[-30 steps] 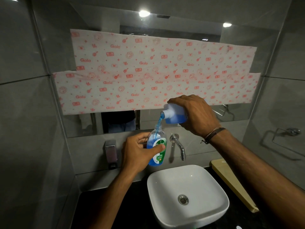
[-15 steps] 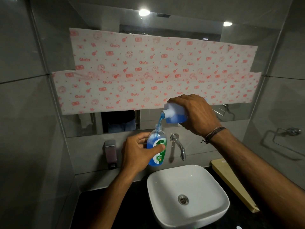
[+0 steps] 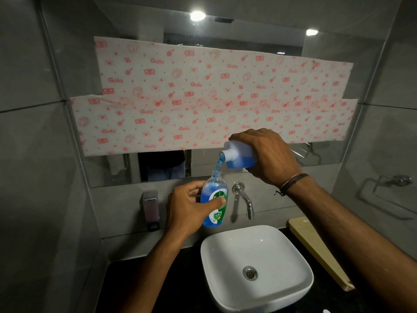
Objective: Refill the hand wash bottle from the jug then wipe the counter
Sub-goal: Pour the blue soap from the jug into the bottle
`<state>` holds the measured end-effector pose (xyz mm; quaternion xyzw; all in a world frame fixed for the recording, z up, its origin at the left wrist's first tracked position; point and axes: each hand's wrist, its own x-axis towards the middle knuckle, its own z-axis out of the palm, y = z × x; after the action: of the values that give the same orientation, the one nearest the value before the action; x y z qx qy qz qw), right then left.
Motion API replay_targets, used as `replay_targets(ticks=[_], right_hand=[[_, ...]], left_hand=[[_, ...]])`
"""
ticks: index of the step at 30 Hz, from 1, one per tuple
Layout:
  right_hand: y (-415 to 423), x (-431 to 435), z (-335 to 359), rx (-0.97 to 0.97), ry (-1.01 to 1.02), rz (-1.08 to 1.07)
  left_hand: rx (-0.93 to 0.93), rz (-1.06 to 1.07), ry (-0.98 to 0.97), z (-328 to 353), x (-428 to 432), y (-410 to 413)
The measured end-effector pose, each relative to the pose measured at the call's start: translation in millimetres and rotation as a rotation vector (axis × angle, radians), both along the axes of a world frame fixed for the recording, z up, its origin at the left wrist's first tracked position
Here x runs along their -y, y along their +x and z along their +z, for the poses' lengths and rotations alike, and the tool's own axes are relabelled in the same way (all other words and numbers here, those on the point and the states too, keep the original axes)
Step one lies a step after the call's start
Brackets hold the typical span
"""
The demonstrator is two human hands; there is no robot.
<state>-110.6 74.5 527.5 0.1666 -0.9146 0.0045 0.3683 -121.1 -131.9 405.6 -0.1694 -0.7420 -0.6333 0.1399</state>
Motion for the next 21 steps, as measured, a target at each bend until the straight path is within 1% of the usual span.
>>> replay_targets(ticks=[21], right_hand=[[-2.1, -1.3, -1.1, 0.000, 0.002, -0.003]], left_hand=[[0.013, 0.027, -0.015, -1.1, 0.4, -1.4]])
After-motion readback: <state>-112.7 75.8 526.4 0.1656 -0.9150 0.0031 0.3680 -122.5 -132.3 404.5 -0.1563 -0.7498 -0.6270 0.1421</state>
